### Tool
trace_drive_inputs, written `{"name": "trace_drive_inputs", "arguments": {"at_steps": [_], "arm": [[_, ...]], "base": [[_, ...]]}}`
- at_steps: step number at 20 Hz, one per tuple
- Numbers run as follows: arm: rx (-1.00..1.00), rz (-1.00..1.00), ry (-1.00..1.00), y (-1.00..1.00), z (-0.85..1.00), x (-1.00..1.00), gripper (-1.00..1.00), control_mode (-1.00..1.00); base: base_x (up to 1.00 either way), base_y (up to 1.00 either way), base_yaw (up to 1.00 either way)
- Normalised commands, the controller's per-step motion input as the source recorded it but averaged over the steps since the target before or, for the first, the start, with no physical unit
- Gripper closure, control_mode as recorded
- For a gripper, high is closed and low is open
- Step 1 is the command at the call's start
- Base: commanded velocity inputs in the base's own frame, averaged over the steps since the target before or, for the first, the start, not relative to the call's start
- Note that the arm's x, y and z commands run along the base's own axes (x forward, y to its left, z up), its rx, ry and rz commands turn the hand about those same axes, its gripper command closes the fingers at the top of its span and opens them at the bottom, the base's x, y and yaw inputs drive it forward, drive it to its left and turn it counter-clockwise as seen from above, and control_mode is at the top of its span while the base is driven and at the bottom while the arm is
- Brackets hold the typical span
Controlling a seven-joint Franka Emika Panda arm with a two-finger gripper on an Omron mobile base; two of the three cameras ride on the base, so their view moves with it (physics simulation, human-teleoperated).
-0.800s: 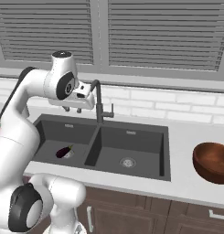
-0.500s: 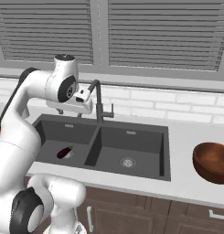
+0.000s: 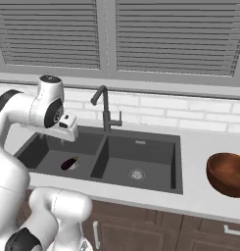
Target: Pick the eggplant from the sink and place it in the bowl. Then pick the bowl and place it in the microwave. Then close the microwave door and press the start button.
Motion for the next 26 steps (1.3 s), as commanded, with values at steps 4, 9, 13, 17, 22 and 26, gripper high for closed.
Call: {"name": "trace_drive_inputs", "arguments": {"at_steps": [4, 9, 13, 17, 22, 26], "arm": [[-0.19, -0.02, 0.20, 0.81, -0.24, 0.05, -1.00, -1.00], [-0.17, 0.00, 0.15, 0.46, -0.31, 0.37, -1.00, -1.00], [-0.12, 0.00, 0.10, 0.18, -0.37, 0.52, -1.00, -1.00], [-0.06, 0.02, 0.08, 0.13, -0.40, 0.64, -1.00, -1.00], [-0.01, 0.02, 0.02, 0.04, -0.52, 0.59, -1.00, -1.00], [0.00, 0.00, 0.00, 0.00, -0.61, 0.52, -1.00, -1.00]], "base": [[0.00, 0.00, 0.00], [0.00, 0.00, 0.00], [0.00, 0.00, 0.00], [0.00, 0.00, 0.00], [0.00, 0.00, 0.00], [0.00, 0.00, 0.00]]}}
